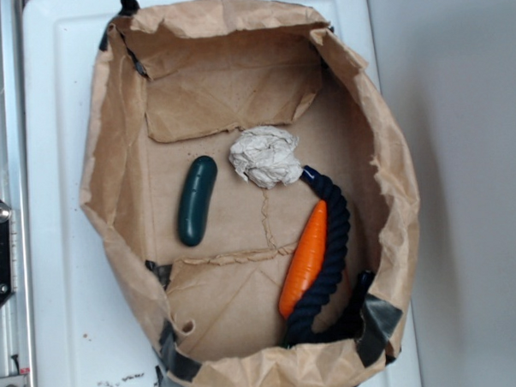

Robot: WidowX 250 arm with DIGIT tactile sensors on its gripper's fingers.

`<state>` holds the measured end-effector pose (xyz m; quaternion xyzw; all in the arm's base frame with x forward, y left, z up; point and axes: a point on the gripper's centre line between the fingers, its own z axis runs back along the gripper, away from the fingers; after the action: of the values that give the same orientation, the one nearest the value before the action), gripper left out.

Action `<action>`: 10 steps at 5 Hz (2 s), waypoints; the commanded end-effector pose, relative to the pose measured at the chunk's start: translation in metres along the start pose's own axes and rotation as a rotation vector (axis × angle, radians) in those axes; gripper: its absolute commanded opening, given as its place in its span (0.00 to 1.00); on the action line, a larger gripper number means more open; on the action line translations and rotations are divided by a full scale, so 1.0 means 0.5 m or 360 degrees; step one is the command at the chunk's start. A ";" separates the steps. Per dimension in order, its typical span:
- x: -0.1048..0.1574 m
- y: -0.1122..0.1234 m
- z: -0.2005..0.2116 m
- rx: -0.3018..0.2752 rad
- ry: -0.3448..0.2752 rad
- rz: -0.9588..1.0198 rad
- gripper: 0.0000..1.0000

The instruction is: Grab the plastic pickle.

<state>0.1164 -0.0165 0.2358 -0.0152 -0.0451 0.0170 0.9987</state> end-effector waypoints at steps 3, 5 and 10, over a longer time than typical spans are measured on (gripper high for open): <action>0.119 0.019 -0.021 0.0161 -0.0132 0.0247 1.00; 0.223 0.037 -0.084 0.0278 -0.0277 0.0392 1.00; 0.295 0.114 -0.169 0.0072 -0.0396 0.1341 1.00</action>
<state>0.2627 0.0306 0.1434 0.0011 -0.1249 0.4215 0.8982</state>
